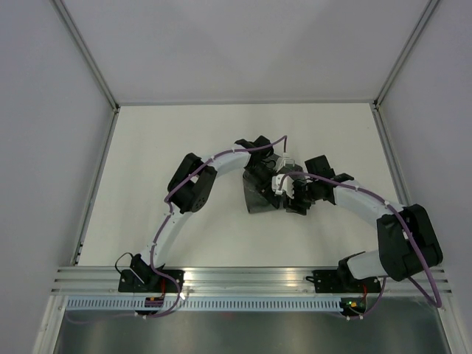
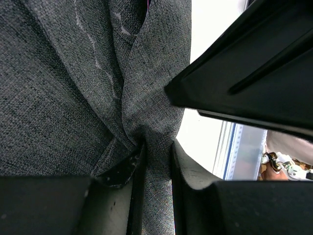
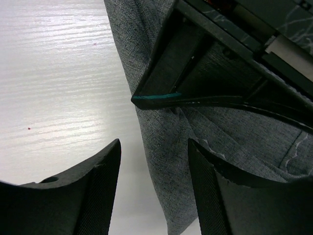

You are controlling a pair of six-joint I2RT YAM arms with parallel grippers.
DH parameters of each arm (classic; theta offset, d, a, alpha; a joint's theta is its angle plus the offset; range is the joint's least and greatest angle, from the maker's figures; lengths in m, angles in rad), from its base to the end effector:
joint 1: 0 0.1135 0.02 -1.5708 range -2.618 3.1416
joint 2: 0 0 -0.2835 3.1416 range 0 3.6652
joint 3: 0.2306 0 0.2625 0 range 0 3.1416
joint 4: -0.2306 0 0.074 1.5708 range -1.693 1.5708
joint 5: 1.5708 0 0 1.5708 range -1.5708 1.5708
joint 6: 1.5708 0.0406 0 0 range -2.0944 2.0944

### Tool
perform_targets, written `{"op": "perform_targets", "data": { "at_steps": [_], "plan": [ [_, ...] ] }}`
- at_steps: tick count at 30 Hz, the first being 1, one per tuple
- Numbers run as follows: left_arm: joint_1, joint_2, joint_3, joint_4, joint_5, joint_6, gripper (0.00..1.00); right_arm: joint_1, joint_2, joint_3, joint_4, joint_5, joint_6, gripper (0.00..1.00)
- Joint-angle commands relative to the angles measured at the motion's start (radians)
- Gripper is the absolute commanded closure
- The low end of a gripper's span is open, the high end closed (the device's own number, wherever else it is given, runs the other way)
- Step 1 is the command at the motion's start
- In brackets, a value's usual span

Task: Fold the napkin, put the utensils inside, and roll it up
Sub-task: Roll the napkin at the center of the board.

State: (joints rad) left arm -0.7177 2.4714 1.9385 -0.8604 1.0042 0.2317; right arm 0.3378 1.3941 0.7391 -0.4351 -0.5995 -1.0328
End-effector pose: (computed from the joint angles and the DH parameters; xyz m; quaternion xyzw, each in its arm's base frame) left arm 0.3614 -0.3610 0.1172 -0.4370 -0.7571 0.4840 0.0399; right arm 0.2369 0.1075 0.1892 -0.6417 0.6740 0.1922 0.3115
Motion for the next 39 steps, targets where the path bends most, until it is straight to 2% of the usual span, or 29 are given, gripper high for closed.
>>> {"op": "perform_targets", "data": {
  "at_steps": [1, 7, 8, 12, 17, 18, 26, 30, 39],
  "plan": [
    [0.001, 0.070, -0.013, -0.063, -0.104, -0.012, 0.98, 0.024, 0.028, -0.004, 0.042, 0.012, -0.033, 0.38],
    [0.006, 0.073, -0.015, -0.063, -0.098, -0.006, 0.98, 0.043, 0.094, 0.006, 0.061, 0.029, -0.032, 0.44],
    [0.007, 0.073, -0.016, -0.063, -0.098, -0.006, 0.98, 0.043, 0.103, 0.016, 0.050, 0.029, -0.032, 0.52],
    [0.015, 0.067, -0.018, -0.063, -0.092, -0.002, 0.94, 0.043, 0.149, 0.046, 0.007, 0.015, -0.035, 0.64],
    [0.017, 0.046, -0.030, -0.054, -0.076, -0.006, 0.82, 0.040, 0.221, 0.126, -0.095, -0.019, -0.044, 0.70],
    [0.017, 0.040, -0.036, -0.045, -0.073, -0.011, 0.76, 0.038, 0.236, 0.146, -0.118, -0.028, -0.049, 0.71],
    [0.030, -0.038, -0.124, 0.082, -0.085, -0.101, 0.61, -0.009, 0.448, 0.374, -0.419, -0.114, -0.128, 0.79],
    [0.066, -0.116, -0.185, 0.228, -0.101, -0.195, 0.59, -0.031, 0.532, 0.457, -0.533, -0.146, -0.171, 0.80],
    [0.109, -0.236, -0.254, 0.362, -0.229, -0.330, 0.57, -0.059, 0.701, 0.617, -0.717, -0.154, -0.222, 0.82]
  ]
}}
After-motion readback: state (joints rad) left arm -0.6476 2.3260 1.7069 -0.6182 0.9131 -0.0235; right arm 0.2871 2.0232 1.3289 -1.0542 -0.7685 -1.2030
